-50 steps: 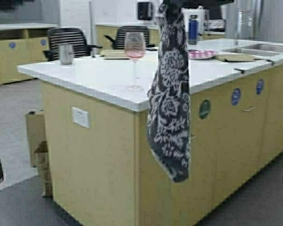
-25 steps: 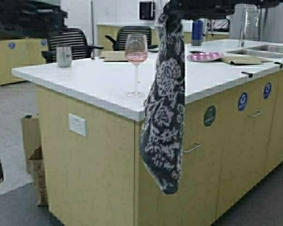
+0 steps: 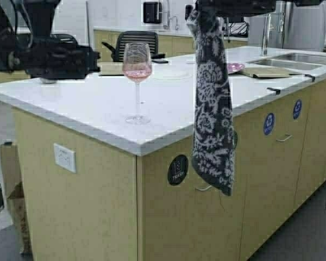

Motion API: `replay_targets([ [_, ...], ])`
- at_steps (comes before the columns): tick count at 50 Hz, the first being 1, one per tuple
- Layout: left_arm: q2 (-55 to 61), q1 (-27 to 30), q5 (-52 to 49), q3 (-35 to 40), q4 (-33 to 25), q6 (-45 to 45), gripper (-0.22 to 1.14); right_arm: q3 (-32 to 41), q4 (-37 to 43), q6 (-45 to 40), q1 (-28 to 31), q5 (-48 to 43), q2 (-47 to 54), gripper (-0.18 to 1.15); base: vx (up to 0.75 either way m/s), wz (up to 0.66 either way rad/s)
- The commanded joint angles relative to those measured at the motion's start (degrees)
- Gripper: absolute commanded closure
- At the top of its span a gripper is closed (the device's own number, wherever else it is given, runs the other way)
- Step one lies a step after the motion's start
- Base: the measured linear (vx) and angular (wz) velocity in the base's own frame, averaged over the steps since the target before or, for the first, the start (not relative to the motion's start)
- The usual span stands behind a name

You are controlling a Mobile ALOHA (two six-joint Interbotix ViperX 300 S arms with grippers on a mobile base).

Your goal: Get the cloth and wipe up the spill under the wine glass

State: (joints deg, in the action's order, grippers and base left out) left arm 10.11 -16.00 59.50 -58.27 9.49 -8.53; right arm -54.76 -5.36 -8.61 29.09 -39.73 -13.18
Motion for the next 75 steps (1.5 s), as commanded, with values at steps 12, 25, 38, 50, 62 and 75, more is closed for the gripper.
replay_targets([
  [12,10.8,-0.4,13.2,1.3,-0.2,0.1,0.87,0.7,0.0,-0.1,-1.1,-1.8,-1.0,0.91,0.19,-0.05],
  [25,17.6,-1.0,20.6,0.6,-0.1,0.1,0.56,0.4,0.0,-0.1,-1.1,-3.4,-1.0,0.91,0.20,-0.02],
  [38,24.8,-2.9,28.7,1.9,0.4,1.1,0.06,-0.4,0.0,0.0,-1.1,-3.5,-0.4,0.91,0.17,0.02],
  [50,32.0,-3.8,35.2,4.7,-0.3,6.9,-0.07,-1.0,0.0,0.0,-1.1,-3.5,0.9,0.91,0.14,0.02],
  [62,35.9,-4.7,35.6,9.8,-0.4,6.9,-0.07,-1.1,0.0,-0.1,-1.1,-3.5,1.6,0.91,0.10,0.01],
  [75,39.0,-4.7,34.8,17.1,-0.9,6.9,-0.07,-0.6,0.0,0.0,-1.1,-4.0,1.6,0.91,0.07,0.01],
])
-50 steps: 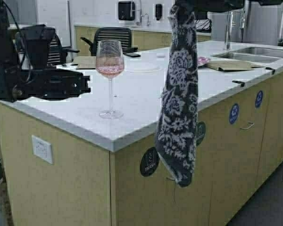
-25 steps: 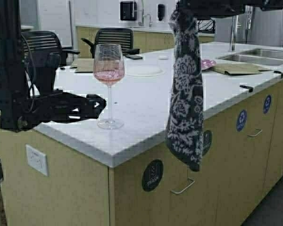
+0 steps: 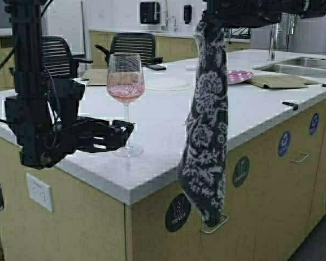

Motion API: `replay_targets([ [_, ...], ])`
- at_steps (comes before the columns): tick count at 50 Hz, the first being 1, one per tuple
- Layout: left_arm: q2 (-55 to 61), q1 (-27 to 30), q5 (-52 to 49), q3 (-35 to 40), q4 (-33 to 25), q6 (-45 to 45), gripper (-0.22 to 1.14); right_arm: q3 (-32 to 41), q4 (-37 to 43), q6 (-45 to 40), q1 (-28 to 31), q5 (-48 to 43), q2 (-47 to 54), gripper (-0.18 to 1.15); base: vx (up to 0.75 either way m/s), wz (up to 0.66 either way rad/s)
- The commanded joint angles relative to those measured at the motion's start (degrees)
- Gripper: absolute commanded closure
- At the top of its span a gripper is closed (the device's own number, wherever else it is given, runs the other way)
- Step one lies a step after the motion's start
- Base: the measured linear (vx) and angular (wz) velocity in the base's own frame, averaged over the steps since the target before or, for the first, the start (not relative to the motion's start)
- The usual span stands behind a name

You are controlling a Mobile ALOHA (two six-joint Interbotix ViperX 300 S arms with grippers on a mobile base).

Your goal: Get the cloth and wipe up the spill under the wine glass

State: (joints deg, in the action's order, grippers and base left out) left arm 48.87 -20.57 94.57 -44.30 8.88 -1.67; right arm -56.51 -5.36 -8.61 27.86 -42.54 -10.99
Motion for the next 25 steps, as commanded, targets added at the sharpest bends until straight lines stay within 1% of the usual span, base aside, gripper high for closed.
replay_targets([
  [1,0.5,-0.2,-0.5,3.8,-0.3,0.0,-0.07,1.2,0.0,0.0,0.1,-1.3,-0.6,0.91,0.06,0.02],
  [17,3.2,-0.4,-6.3,12.3,-0.2,-0.8,-0.07,2.0,0.0,0.0,0.1,-2.0,-0.6,0.91,0.05,0.01],
  [25,3.6,-0.6,-7.6,14.5,0.0,-1.3,-0.07,1.8,0.0,0.0,0.1,-2.2,-0.5,0.91,0.05,0.01],
])
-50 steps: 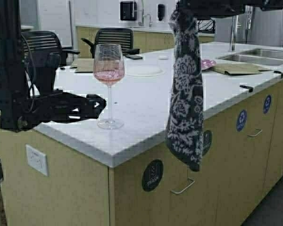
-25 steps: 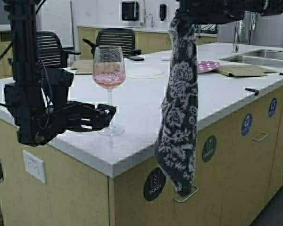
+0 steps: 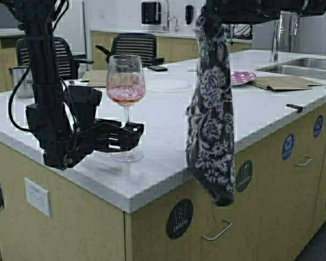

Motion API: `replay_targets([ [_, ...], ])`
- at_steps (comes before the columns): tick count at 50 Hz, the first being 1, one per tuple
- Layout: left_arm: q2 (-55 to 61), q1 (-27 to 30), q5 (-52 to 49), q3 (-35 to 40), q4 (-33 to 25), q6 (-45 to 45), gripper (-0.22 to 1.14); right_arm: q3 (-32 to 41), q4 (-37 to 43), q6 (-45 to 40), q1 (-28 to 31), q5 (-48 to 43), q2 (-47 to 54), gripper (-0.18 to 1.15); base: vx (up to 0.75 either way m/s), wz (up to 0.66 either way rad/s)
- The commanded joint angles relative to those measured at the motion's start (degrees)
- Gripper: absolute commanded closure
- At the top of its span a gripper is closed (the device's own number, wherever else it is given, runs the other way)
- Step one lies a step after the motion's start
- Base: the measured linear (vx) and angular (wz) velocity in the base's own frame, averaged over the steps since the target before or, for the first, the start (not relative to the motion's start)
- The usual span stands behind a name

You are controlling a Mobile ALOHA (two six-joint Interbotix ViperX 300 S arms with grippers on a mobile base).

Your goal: Get the cloth and wipe up the spill under the wine glass

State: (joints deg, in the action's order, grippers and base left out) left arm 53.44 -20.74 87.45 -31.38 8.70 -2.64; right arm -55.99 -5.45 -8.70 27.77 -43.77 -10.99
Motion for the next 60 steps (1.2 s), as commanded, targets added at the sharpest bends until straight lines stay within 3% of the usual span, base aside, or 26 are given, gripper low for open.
replay_targets([
  [1,-1.0,-0.4,-0.5,1.7,0.2,-0.4,-0.07,1.1,0.1,0.1,0.2,-0.9,-0.6,0.91,0.05,0.00],
  [9,-1.5,-0.6,-0.5,1.4,0.4,-0.4,-0.01,1.5,0.2,0.1,0.2,-1.1,-0.5,0.91,0.05,0.00],
  [16,-2.6,-1.4,-0.4,1.1,1.1,-0.4,0.20,2.8,1.2,-0.4,-1.1,-4.6,-0.5,0.91,0.04,0.01],
  [21,-3.9,-1.8,-0.5,0.6,2.2,-0.4,0.35,4.8,7.2,-0.5,-2.5,-7.0,-0.5,0.91,0.03,0.01],
  [27,-6.1,-2.6,-0.4,-0.6,2.5,-0.4,0.48,10.3,13.8,-0.4,-5.4,-7.0,1.0,0.91,0.03,0.00],
  [36,-10.2,-3.1,-0.5,-3.6,2.5,-0.4,0.63,21.9,14.2,-0.3,-8.5,-6.8,7.8,0.91,0.02,0.00],
  [49,-17.6,-3.1,-0.5,-9.8,2.5,-0.3,0.71,35.5,12.7,-0.4,-9.1,-4.7,21.1,0.91,0.01,0.00],
  [60,-25.0,-3.1,-0.5,-15.5,2.6,-0.4,0.75,38.6,8.5,-1.7,-6.2,-4.5,28.9,0.91,0.00,0.00],
])
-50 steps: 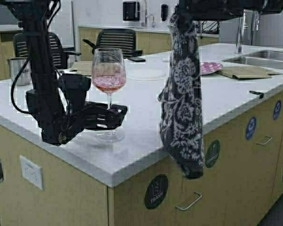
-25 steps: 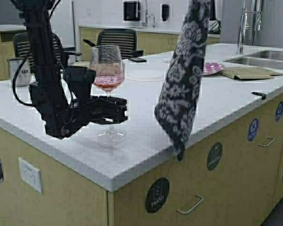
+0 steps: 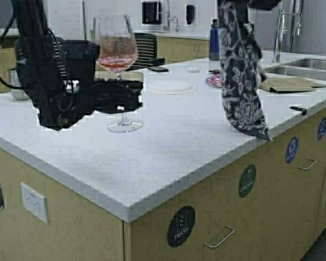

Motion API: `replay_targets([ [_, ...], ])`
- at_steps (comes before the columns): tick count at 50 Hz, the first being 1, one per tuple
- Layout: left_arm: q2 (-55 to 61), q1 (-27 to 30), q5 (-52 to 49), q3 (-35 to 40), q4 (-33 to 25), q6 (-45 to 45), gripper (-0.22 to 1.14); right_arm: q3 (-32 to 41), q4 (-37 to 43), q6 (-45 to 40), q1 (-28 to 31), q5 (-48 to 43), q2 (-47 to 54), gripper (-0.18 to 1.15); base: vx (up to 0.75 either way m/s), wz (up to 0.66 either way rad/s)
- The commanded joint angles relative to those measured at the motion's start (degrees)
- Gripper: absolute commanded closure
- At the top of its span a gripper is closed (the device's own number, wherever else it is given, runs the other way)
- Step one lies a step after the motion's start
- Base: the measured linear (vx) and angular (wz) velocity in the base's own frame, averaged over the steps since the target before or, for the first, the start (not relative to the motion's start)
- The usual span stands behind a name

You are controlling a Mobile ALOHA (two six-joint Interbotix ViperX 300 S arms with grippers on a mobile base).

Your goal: Get the cloth and wipe up the spill under the wine glass

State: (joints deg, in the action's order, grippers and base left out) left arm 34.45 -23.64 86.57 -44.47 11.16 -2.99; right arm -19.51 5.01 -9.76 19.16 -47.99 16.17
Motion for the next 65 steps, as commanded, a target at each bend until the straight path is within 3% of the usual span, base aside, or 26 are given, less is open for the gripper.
replay_targets([
  [1,-6.9,-0.2,0.4,-2.9,0.2,0.0,0.75,2.1,-2.2,-0.8,3.0,-0.3,2.4,0.91,0.00,0.00],
  [15,-20.0,-0.2,-2.1,-11.1,-0.3,-1.8,0.76,3.6,-2.5,-1.8,11.7,-0.3,13.5,0.91,0.00,0.00],
  [26,-30.9,-0.2,-7.6,-12.4,-0.4,-2.7,0.76,3.9,-2.5,-1.8,16.8,-0.3,20.0,0.91,0.00,0.00],
  [49,-48.9,-0.2,-29.8,-5.5,-0.4,-2.9,0.76,5.8,-2.6,-1.7,27.9,-0.3,27.9,0.91,0.00,0.00],
  [65,-49.2,-0.2,-32.2,-2.5,-0.4,-2.9,0.76,11.5,-8.4,-1.3,36.3,1.5,26.8,0.91,0.00,0.00],
])
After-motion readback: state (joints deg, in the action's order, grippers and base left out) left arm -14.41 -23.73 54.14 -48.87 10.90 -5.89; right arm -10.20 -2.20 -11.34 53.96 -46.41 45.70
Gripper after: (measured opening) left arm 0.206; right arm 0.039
